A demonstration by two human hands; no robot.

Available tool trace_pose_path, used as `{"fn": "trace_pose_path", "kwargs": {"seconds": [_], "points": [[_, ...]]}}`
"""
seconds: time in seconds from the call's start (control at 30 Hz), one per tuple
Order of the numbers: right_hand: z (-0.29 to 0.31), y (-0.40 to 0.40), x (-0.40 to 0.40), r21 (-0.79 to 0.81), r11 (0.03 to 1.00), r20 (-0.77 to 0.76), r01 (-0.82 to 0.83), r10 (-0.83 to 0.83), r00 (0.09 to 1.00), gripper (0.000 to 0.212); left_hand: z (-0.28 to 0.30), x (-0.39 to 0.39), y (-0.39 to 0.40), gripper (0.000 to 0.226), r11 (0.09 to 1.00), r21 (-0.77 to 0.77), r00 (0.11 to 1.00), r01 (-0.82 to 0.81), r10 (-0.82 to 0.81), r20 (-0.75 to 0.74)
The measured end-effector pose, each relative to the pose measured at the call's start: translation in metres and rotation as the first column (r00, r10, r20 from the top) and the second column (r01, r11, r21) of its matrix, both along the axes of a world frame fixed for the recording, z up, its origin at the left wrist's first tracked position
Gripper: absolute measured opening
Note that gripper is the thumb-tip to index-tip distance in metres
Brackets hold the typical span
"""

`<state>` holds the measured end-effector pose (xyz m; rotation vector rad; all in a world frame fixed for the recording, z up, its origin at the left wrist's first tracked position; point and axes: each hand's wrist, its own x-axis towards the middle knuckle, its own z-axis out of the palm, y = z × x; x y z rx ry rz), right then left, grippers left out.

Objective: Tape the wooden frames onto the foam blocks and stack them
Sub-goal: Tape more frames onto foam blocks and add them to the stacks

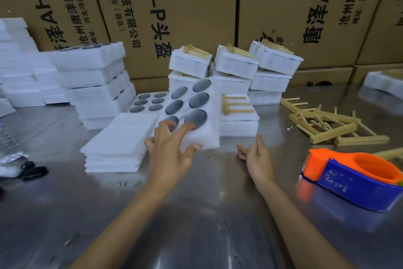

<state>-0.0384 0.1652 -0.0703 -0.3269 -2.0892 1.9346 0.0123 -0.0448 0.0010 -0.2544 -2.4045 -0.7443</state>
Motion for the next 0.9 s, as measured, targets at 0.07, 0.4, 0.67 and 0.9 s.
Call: {"fn": "trace_pose_path", "kwargs": {"seconds": [0.07, 0.4, 0.67, 0.9], "points": [[-0.001, 0.004, 0.009, -0.022, 1.000, -0.008, -0.020, 0.019, 1.000, 0.055, -0.009, 0.027, 0.017, 0.041, 0.994, -0.098, 0.998, 0.057, -0.061, -0.031], [0.021, 0.021, 0.055, -0.505, 0.847, -0.045, -0.163, 0.163, 0.986, 0.024, -0.045, 0.078, 0.068, 0.042, 0.893, -0.395, 0.976, 0.216, -0.197, 0.088], [0.027, 0.020, 0.059, -0.303, 0.946, 0.015, -0.116, 0.126, 0.992, 0.049, -0.021, 0.032, 0.020, 0.033, 0.971, -0.146, 0.980, 0.187, -0.176, 0.088], [0.028, 0.019, 0.063, -0.339, 0.935, -0.023, -0.107, 0.105, 0.994, 0.037, -0.008, -0.040, -0.083, 0.067, 0.800, -0.406, 0.705, -0.441, 0.589, 0.394]]}}
